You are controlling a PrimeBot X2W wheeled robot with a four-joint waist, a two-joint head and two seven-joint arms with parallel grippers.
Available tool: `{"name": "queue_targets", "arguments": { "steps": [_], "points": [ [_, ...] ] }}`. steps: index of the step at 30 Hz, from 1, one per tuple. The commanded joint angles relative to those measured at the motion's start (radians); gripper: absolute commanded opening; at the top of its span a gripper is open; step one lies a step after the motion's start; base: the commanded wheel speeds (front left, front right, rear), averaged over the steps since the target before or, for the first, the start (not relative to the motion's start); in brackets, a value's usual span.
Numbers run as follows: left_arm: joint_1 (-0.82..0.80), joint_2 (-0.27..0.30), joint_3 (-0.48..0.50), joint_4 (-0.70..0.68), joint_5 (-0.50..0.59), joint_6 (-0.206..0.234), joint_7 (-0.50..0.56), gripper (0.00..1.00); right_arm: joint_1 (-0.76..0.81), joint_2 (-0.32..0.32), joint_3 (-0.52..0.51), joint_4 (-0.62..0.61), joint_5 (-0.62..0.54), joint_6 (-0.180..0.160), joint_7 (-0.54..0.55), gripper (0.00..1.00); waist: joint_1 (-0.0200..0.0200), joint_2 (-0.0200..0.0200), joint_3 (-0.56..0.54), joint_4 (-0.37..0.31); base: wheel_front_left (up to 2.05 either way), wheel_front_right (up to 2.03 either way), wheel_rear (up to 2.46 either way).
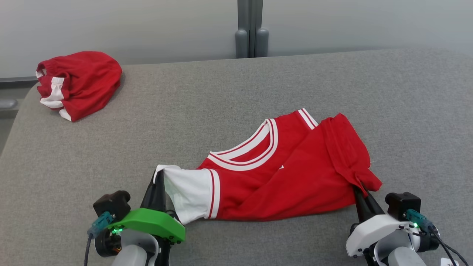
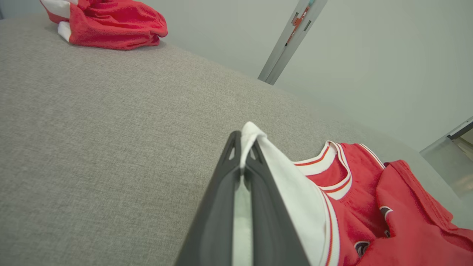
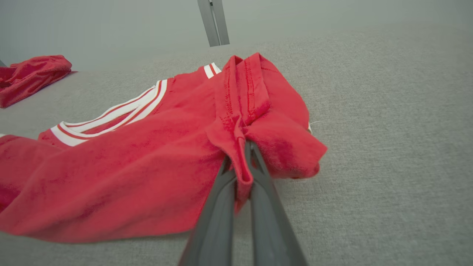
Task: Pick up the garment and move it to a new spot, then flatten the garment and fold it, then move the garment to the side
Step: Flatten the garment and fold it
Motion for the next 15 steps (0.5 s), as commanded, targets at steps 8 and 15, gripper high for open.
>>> {"name": "queue_targets", "arguments": {
  "steps": [8,15],
  "points": [
    [0.025,0.004,-0.008,0.054,-0.024,0.012,-0.027,0.0,0.01,-0.004,-0.008,0.041,-0.041,-0.001,-0.067,1.0,0.0,-0.0001,0.012,-0.01,0.0,0.0,0.0],
    [0.029,0.004,-0.011,0.07,-0.031,0.008,-0.031,0.0,0.07,-0.004,-0.015,-0.001,-0.054,-0.002,-0.074,1.0,0.0,-0.0001,-0.009,-0.014,0.0,0.0,0.0]
  ]
}}
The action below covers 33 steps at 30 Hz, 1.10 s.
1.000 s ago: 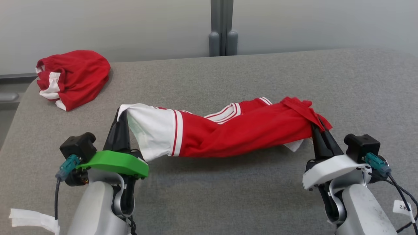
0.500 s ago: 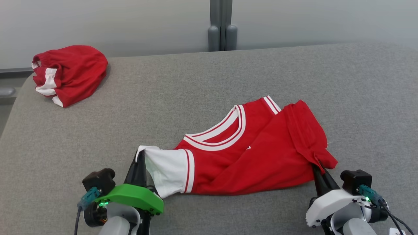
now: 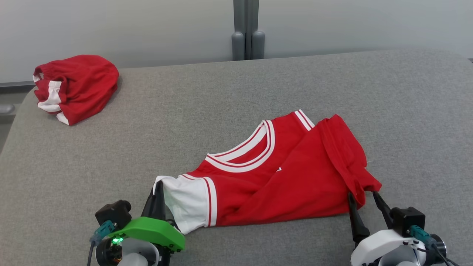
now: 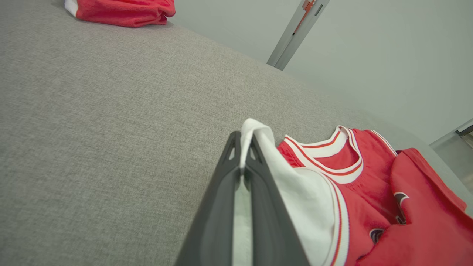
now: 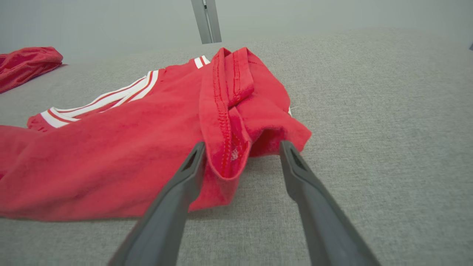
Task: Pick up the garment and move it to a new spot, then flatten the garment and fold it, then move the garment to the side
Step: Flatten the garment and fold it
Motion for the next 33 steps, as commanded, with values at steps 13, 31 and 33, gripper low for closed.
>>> {"name": "queue_targets", "arguments": {
  "steps": [13,31,33],
  "points": [
    [0.022,0.004,0.007,0.011,-0.005,-0.004,-0.008,0.0,0.009,-0.003,0.04,0.02,0.029,-0.001,-0.007,0.0,0.0,-0.0001,-0.014,0.006,0.0,0.0,0.0],
    [-0.057,0.004,0.054,-0.226,-0.137,-0.052,0.027,0.0,-0.031,-0.003,0.003,-0.32,0.146,-0.001,0.016,0.0,0.0,-0.0001,-0.072,-0.007,0.0,0.0,0.0],
    [-0.073,0.004,0.074,-0.306,-0.169,-0.056,0.044,0.0,-0.035,-0.002,-0.015,-0.405,0.175,-0.001,0.029,0.0,0.0,-0.0001,-0.08,-0.011,0.0,0.0,0.0]
  ]
}}
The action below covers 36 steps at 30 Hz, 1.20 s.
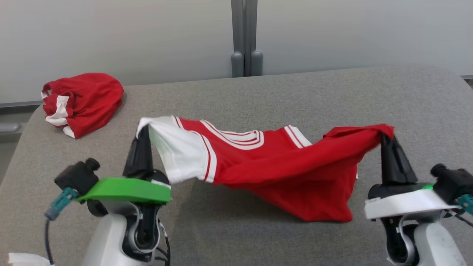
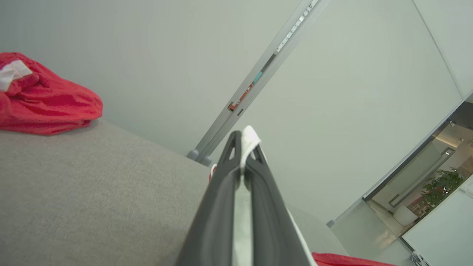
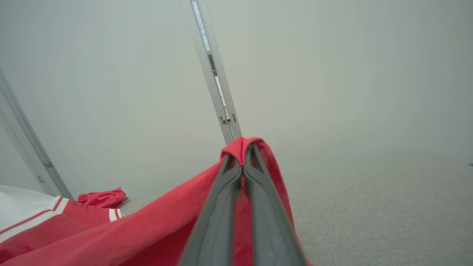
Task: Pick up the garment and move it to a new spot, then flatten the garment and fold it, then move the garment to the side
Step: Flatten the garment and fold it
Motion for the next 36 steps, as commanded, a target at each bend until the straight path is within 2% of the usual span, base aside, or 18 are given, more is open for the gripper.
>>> {"name": "queue_targets", "arguments": {
  "steps": [1,4,8,11,16,21,25,29,33,36],
  "points": [
    [-0.02,0.004,0.015,-0.061,-0.035,-0.007,0.01,0.0,-0.01,-0.003,-0.013,-0.059,0.036,-0.001,0.01,0.0,0.0,0.0,-0.012,-0.007,0.0,0.0,0.0],
    [-0.028,0.004,0.038,-0.219,-0.138,0.006,0.042,0.0,-0.013,-0.003,-0.042,-0.198,0.085,-0.001,0.036,0.0,0.0,0.0,-0.022,-0.015,0.0,0.0,0.0],
    [-0.038,0.004,0.058,-0.449,-0.223,0.056,0.094,0.0,0.003,-0.003,-0.086,-0.39,0.129,-0.001,0.085,0.0,0.0,0.0,-0.034,-0.027,0.0,0.0,0.0],
    [-0.051,0.011,0.071,-0.611,-0.237,0.106,0.132,0.0,0.013,-0.003,-0.115,-0.527,0.151,-0.001,0.126,0.0,0.0,0.0,-0.041,-0.043,0.0,0.0,0.0],
    [-0.078,0.056,0.06,-0.824,-0.19,0.172,0.197,0.0,0.028,-0.003,-0.165,-0.73,0.172,-0.001,0.193,0.0,0.0,0.0,-0.038,-0.072,0.0,0.0,0.0],
    [-0.105,0.085,0.031,-0.908,-0.167,0.224,0.267,0.0,0.039,-0.002,-0.19,-0.822,0.175,-0.001,0.28,0.0,0.0,0.0,-0.014,-0.1,0.0,0.0,0.0],
    [-0.128,0.084,0.025,-0.827,-0.171,0.247,0.294,0.0,0.025,-0.002,-0.174,-0.758,0.214,-0.001,0.325,0.0,0.0,0.0,0.043,-0.114,0.0,0.0,0.0],
    [-0.218,0.097,0.033,-0.659,-0.161,0.235,0.305,0.0,-0.085,-0.006,-0.103,-0.585,0.226,-0.001,0.366,0.0,0.0,0.0,0.151,-0.127,0.0,0.0,0.0],
    [-0.434,0.105,0.036,-0.423,-0.141,0.226,0.326,0.0,-0.334,-0.041,-0.034,-0.336,0.195,-0.001,0.38,0.0,0.0,0.0,0.268,-0.133,0.0,0.0,0.0],
    [-0.663,0.102,0.045,-0.228,-0.105,0.225,0.308,0.0,-0.602,-0.044,-0.014,-0.13,0.138,-0.001,0.345,0.0,0.0,0.0,0.349,-0.134,0.0,0.0,0.0]
  ]
}}
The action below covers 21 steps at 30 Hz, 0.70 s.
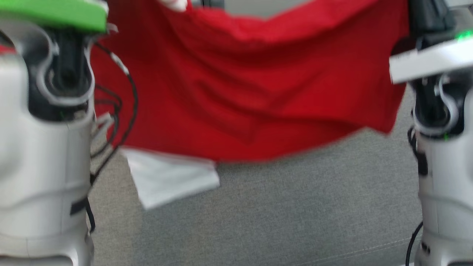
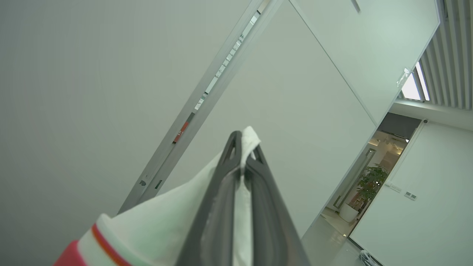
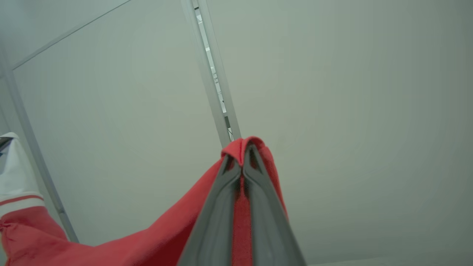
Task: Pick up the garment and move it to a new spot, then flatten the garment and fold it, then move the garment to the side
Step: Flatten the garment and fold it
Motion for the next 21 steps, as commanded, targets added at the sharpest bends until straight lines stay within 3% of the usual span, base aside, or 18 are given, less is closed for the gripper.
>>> {"name": "queue_targets", "arguments": {
  "steps": [1,3,6,9,17,21],
  "points": [
    [-0.114,-0.006,0.02,0.064,0.014,0.003,-0.031,0.0,-0.125,0.0,-0.004,0.071,-0.04,0.0,-0.034,0.0,0.0,0.0,0.177,-0.012,0.0,0.0,0.0],
    [-0.277,-0.031,0.047,0.161,0.026,0.001,-0.095,0.0,-0.301,0.005,-0.013,0.192,-0.091,0.0,-0.077,0.0,0.0,0.0,0.231,0.0,0.0,0.0,0.0],
    [-0.442,-0.037,0.063,0.296,0.057,-0.054,-0.211,0.0,-0.511,0.021,-0.031,0.369,-0.146,0.0,-0.152,0.0,0.0,0.0,0.292,0.016,0.0,0.0,0.0],
    [-0.519,-0.044,0.061,0.4,0.077,-0.119,-0.294,0.0,-0.626,0.03,-0.06,0.523,-0.204,0.0,-0.229,0.0,0.0,0.0,0.334,0.04,0.0,0.0,0.0],
    [-0.419,-0.072,0.005,0.622,0.104,-0.23,-0.361,0.0,-0.677,0.033,-0.132,0.902,-0.335,0.0,-0.364,0.0,0.0,0.0,0.486,0.126,0.0,0.0,0.0],
    [-0.343,-0.086,-0.013,0.685,0.118,-0.268,-0.37,0.0,-0.657,0.034,-0.153,1.025,-0.372,0.0,-0.391,0.0,0.0,0.0,0.52,0.138,0.0,0.0,0.0]
  ]
}}
